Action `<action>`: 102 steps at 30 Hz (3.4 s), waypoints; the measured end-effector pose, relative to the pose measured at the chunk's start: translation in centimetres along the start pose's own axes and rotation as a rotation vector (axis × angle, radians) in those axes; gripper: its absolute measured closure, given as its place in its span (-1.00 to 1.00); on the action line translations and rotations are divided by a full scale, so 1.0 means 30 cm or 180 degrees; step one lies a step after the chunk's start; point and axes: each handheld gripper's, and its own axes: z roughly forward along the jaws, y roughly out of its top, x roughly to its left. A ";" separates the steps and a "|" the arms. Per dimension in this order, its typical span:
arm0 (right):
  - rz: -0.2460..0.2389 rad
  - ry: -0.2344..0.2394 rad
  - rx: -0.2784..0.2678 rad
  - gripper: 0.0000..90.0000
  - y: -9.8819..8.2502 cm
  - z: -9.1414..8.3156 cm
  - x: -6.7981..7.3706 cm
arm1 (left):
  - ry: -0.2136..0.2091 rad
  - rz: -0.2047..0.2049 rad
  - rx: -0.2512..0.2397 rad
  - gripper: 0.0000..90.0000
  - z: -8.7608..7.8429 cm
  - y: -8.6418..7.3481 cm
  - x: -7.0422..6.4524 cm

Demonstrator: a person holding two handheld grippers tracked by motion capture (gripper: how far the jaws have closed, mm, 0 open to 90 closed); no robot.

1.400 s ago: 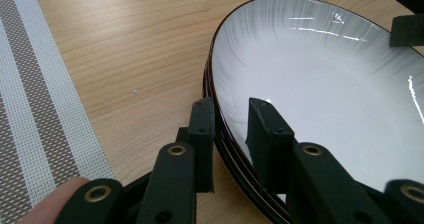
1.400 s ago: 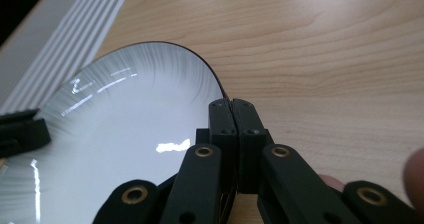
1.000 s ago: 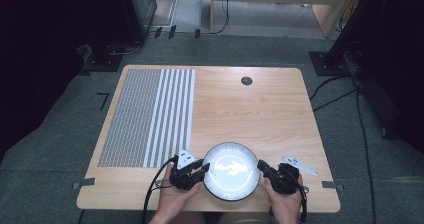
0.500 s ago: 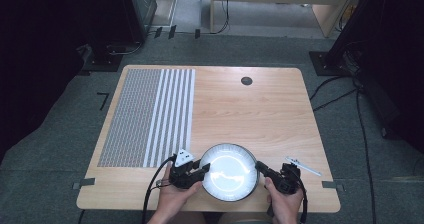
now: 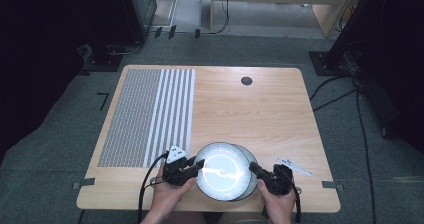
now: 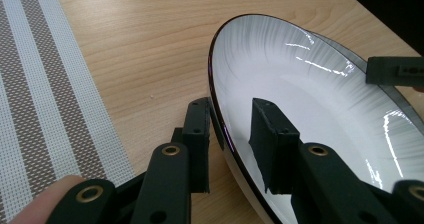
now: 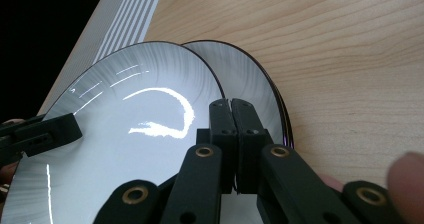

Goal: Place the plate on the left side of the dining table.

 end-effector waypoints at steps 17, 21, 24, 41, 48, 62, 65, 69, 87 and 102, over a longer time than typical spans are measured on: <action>-0.0074 -0.0243 0.0192 0.79 -0.035 0.037 0.043 | 0.0011 -0.0051 -0.0064 0.69 0.001 -0.005 0.005; 0.0341 -0.0038 0.0193 0.88 -0.031 0.032 0.012 | 0.0044 -0.0051 -0.0063 0.70 0.001 -0.005 0.002; 0.0396 -0.0005 0.0120 0.90 -0.033 0.025 0.011 | 0.0021 -0.0103 -0.0072 0.73 -0.002 -0.005 0.008; 0.0405 0.0111 0.0057 0.92 -0.001 0.005 0.054 | -0.0029 -0.0268 -0.0155 0.82 -0.050 0.028 0.029; 0.0335 0.0155 0.0099 0.92 0.021 0.028 0.098 | 0.0008 -0.0304 -0.0213 0.84 -0.086 0.050 0.064; 0.0164 0.0265 0.0237 0.92 0.103 0.145 0.240 | 0.0180 -0.0466 -0.0342 0.84 -0.185 0.097 0.196; 0.0151 0.0302 0.0256 0.92 0.121 0.173 0.273 | 0.0206 -0.0498 -0.0383 0.85 -0.202 0.112 0.221; 0.0130 0.0335 0.0278 0.92 0.141 0.204 0.303 | 0.0227 -0.0538 -0.0411 0.85 -0.219 0.128 0.257; -0.0004 0.0397 0.0389 0.92 0.241 0.361 0.450 | 0.0400 -0.0691 -0.0496 0.85 -0.275 0.208 0.423; -0.0136 0.0366 0.0482 0.92 0.310 0.508 0.570 | 0.0503 -0.0861 -0.0564 0.85 -0.296 0.250 0.576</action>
